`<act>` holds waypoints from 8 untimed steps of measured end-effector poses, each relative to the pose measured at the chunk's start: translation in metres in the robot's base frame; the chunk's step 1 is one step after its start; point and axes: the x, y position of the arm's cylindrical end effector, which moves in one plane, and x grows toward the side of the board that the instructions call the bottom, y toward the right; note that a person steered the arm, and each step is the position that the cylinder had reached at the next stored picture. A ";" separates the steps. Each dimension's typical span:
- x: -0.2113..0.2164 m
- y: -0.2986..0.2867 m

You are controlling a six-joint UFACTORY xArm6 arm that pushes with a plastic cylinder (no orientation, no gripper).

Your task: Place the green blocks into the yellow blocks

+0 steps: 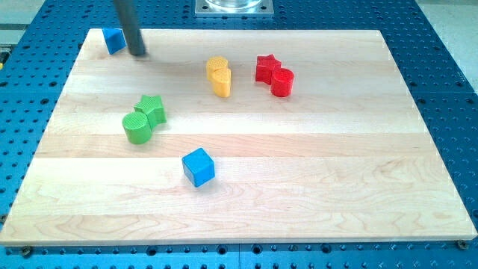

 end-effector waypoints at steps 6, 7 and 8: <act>0.252 -0.004; 0.250 0.013; 0.243 0.014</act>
